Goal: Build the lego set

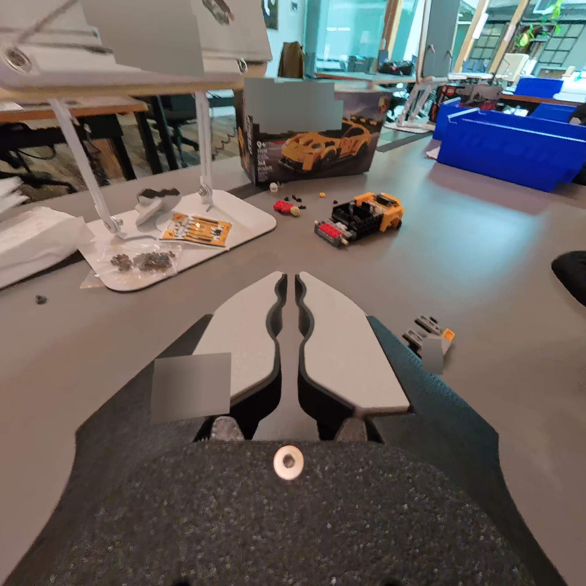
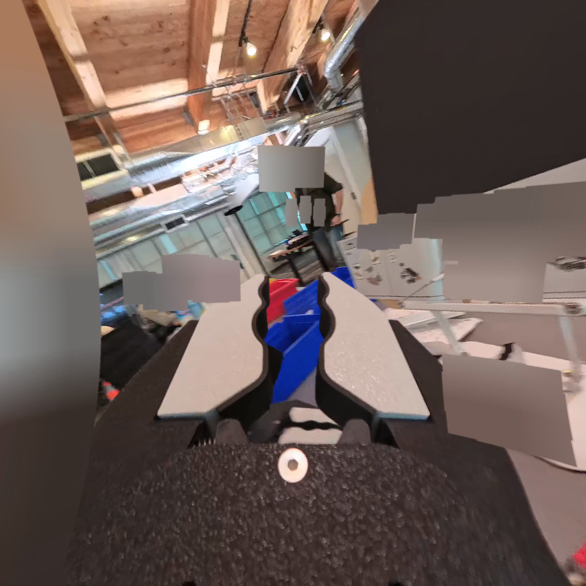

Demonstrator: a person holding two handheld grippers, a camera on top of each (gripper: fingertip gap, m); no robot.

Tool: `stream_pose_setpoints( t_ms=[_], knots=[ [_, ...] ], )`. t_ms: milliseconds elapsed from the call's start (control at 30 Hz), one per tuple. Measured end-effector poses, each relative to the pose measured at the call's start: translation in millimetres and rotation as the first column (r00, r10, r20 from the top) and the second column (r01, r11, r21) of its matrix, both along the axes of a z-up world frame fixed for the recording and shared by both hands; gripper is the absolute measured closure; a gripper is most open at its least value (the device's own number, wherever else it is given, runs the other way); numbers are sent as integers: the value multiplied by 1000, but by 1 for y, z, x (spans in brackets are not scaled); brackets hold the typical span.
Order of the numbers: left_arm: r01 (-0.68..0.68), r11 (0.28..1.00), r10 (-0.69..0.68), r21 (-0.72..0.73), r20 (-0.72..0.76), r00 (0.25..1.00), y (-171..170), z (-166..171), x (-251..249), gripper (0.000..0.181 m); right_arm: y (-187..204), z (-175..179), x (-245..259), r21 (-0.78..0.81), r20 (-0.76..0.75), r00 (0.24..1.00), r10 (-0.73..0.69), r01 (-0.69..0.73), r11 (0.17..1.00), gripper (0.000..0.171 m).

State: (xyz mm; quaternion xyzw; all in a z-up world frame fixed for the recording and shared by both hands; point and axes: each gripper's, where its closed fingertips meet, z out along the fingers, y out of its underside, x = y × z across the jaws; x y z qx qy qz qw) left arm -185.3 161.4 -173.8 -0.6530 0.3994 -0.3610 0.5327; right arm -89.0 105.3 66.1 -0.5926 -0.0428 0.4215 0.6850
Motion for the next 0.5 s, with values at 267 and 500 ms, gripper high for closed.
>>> stream_pose_setpoints(
  t_ms=[267, 500],
  knots=[
    [-186, 976, 168, 115, 150, 974, 53, 50, 9, 181, 53, -58, 22, 194, 381, 881, -282, 221, 956, 163],
    [-183, 969, 171, 164, 87, 981, 50, 36, -21, 179, 81, -127, 15, 250, 535, 767, -354, 257, 934, 171]
  ],
)
